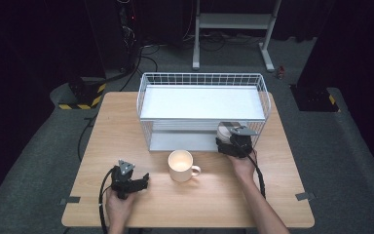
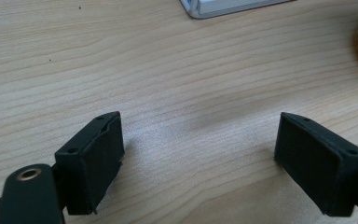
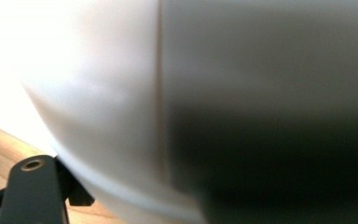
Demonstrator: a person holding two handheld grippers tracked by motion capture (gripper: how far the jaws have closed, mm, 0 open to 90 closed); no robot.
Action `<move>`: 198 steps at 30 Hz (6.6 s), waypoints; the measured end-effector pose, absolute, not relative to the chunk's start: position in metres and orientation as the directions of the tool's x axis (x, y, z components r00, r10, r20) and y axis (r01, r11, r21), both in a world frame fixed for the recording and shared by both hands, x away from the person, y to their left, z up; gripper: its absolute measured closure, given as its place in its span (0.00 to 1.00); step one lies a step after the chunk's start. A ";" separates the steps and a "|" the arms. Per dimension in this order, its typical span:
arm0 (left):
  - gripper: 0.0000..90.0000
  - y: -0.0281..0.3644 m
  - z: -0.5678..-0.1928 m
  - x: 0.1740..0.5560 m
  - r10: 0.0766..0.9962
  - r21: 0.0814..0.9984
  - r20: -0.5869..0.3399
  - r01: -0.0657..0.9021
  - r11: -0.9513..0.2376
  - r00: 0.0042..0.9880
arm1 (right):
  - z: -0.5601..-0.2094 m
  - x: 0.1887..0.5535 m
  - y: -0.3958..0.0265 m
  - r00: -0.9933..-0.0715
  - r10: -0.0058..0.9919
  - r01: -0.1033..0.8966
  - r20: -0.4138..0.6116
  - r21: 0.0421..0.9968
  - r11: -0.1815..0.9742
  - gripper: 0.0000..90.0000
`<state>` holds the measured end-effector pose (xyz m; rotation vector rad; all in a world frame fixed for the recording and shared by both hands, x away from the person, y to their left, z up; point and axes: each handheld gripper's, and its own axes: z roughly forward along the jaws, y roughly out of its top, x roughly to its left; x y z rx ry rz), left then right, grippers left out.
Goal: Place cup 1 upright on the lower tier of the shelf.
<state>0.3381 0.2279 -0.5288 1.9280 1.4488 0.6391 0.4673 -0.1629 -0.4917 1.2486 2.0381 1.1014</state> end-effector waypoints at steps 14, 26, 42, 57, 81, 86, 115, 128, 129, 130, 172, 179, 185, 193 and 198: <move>0.18 0.228 -0.529 0.338 0.961 0.733 0.006 0.653 -0.192 0.276 | -0.495 0.461 -0.168 -0.449 0.894 0.517 0.013 0.819 0.248 0.16; 0.18 0.228 -0.529 0.338 0.961 0.733 0.006 0.653 -0.192 0.275 | -0.496 0.446 -0.174 -0.452 0.892 0.506 0.001 0.824 0.255 0.23; 0.18 0.228 -0.529 0.338 0.961 0.733 0.007 0.653 -0.192 0.276 | -0.501 0.438 -0.176 -0.438 0.899 0.510 0.003 0.824 0.246 0.28; 0.18 0.228 -0.529 0.338 0.961 0.732 0.007 0.653 -0.193 0.276 | -0.502 0.446 -0.175 -0.409 0.913 0.517 -0.005 0.822 0.237 0.41; 0.18 0.228 -0.529 0.338 0.960 0.731 0.008 0.654 -0.196 0.279 | -0.502 0.462 -0.172 -0.386 0.922 0.548 0.020 0.809 0.212 0.52; 0.18 0.228 -0.529 0.338 0.960 0.731 0.008 0.654 -0.196 0.279 | -0.504 0.465 -0.174 -0.386 0.922 0.546 0.017 0.810 0.213 0.55; 0.18 0.228 -0.529 0.338 0.962 0.734 0.005 0.652 -0.189 0.273 | -0.508 0.483 -0.175 -0.330 0.944 0.568 -0.016 0.796 0.212 0.63; 0.18 0.228 -0.529 0.338 0.962 0.734 0.005 0.653 -0.188 0.272 | -0.506 0.491 -0.171 -0.308 0.951 0.583 -0.007 0.789 0.195 0.61; 0.18 0.228 -0.529 0.338 0.962 0.734 0.005 0.653 -0.188 0.272 | -0.506 0.491 -0.171 -0.308 0.951 0.583 -0.007 0.789 0.195 0.61; 0.18 0.228 -0.529 0.338 0.962 0.734 0.005 0.652 -0.188 0.272 | -0.506 0.491 -0.172 -0.308 0.951 0.585 -0.006 0.788 0.194 0.61; 0.18 0.228 -0.529 0.338 0.962 0.734 0.006 0.653 -0.188 0.272 | -0.486 0.451 -0.192 -0.410 0.911 0.527 0.049 0.828 0.193 0.38; 0.18 0.228 -0.529 0.338 0.962 0.734 0.006 0.653 -0.189 0.272 | -0.482 0.447 -0.192 -0.417 0.907 0.529 0.059 0.827 0.190 0.36; 0.18 0.228 -0.529 0.338 0.962 0.734 0.006 0.653 -0.189 0.272 | -0.477 0.442 -0.193 -0.429 0.902 0.516 0.050 0.833 0.199 0.34; 0.18 0.228 -0.529 0.338 0.962 0.734 0.005 0.653 -0.188 0.271 | -0.479 0.438 -0.197 -0.431 0.901 0.510 0.053 0.838 0.194 0.34; 0.18 0.228 -0.529 0.338 0.962 0.734 0.006 0.653 -0.189 0.272 | -0.479 0.434 -0.200 -0.429 0.901 0.513 0.060 0.837 0.189 0.33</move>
